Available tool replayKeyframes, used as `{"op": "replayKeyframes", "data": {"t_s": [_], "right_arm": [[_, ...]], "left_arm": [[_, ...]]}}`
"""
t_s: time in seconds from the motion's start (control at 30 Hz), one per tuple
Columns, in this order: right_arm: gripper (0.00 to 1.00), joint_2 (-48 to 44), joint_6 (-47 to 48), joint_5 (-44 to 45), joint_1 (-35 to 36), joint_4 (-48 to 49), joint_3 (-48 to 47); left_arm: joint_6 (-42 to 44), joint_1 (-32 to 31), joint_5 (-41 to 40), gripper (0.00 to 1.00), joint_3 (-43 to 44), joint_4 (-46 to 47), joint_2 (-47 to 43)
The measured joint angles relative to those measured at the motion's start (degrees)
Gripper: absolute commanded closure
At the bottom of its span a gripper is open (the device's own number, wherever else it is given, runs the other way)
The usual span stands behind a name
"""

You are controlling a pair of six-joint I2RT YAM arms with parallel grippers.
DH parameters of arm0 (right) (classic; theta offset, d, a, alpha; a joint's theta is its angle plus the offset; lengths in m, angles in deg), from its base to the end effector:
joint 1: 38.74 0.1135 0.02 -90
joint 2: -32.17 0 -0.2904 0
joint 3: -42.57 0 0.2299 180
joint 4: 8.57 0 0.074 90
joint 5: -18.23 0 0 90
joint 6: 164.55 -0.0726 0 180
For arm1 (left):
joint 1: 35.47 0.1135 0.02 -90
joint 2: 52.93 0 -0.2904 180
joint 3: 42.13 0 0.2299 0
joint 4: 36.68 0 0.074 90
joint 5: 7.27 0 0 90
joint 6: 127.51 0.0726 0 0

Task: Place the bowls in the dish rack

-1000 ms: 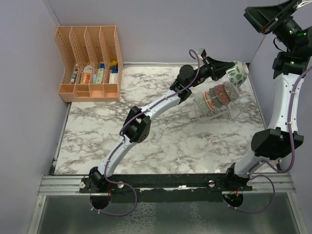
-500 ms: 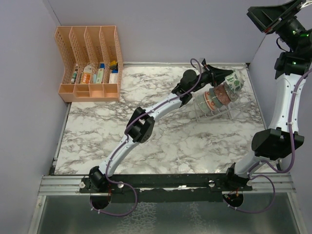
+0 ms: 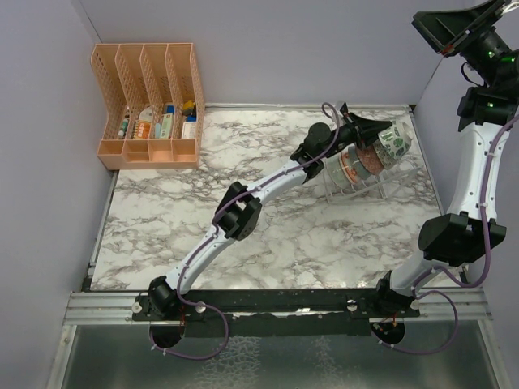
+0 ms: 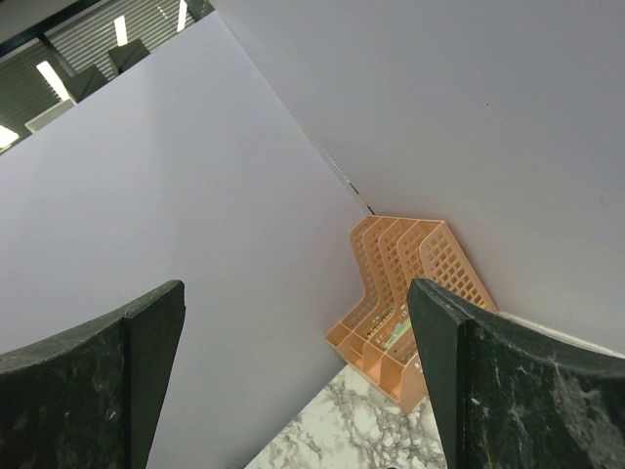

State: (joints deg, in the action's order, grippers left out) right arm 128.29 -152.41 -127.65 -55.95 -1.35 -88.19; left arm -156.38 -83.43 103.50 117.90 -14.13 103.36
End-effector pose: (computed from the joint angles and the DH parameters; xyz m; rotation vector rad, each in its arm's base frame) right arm 0.3288 -0.0389 0.6095 -0.0534 1.2957 1.3267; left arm 0.4111 -0.4944 0.3081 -0.5537 1.6062 -2.6395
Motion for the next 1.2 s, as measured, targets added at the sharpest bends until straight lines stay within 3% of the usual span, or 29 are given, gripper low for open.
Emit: {"op": "replayKeyframes", "data": {"t_s": [0.6, 1.2], "right_arm": [[0.04, 0.87, -0.04, -0.46, -0.26, 0.42, 0.00], [0.05, 3.08, -0.04, -0.52, -0.98, 0.48, -0.48]], "left_arm": [[-0.42, -0.94, -0.74, 1.00, 2.86, -2.78, 2.29], [-1.25, -0.33, -1.29, 0.90, 6.23, -5.42, 3.96]]}}
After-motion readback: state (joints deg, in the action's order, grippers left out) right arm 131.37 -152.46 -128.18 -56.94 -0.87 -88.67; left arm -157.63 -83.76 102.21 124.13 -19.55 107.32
